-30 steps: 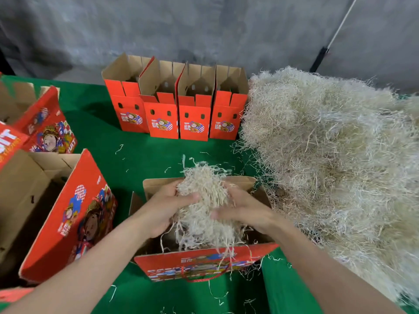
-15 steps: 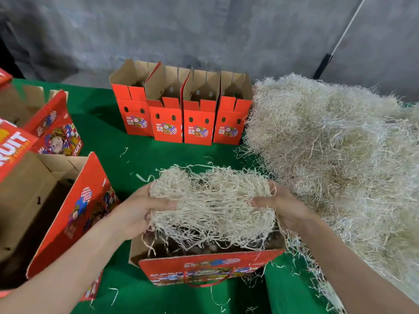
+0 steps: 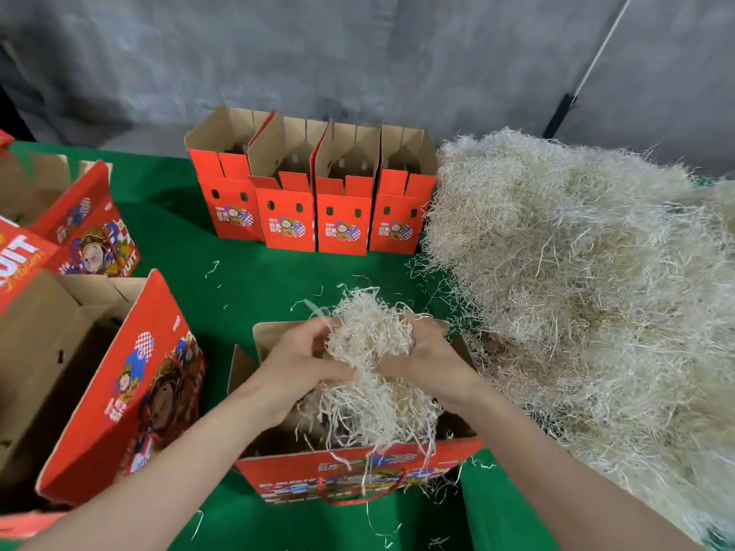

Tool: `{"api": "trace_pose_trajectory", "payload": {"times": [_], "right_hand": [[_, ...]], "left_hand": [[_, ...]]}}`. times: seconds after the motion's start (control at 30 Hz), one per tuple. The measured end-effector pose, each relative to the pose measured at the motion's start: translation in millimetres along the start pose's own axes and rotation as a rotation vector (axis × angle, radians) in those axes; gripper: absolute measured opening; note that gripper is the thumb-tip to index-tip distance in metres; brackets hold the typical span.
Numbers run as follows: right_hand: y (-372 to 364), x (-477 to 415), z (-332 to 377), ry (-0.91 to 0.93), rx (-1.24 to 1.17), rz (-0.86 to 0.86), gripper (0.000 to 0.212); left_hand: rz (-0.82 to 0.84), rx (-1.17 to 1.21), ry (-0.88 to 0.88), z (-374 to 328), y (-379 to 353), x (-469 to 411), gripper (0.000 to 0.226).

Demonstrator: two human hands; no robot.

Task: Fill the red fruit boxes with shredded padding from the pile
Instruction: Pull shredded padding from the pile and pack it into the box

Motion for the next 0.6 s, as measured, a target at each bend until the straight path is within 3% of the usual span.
{"api": "trace_pose_trajectory", "payload": {"times": [0.13,0.27,0.43,0.53,0.6], "right_hand": [[34,15,-2,0.034,-0.028,-0.125,0.099],[44,22,-6,-0.019,0.088,-0.147,0.090],[51,32,-8,-0.066,0.218,-0.136,0.078],[45,35,-4,-0.074,0.156,-0.109,0.084],[32,35,2,-0.067,0.099,-0.037,0.095]], "left_hand": [[-0.187,-0.015,-0.023,0,48,17,0.042],[-0.189,-0.051,0.052,6,55,24,0.053],[-0.207,-0.518,0.140,1,54,30,0.057],[-0.182,-0.425,0.095,-5,47,32,0.028],[-0.020,-0.239,0.152,5,24,26,0.038]]}}
Point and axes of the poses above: each hand's wrist, its own x-axis away from the middle knuckle, its own y-axis out of the back of the hand, z = x × y, the point moved 10 cm from there along -x, towards the middle knuckle, and after that the axes turned 12 degrees about z, right-handed, at the moved point
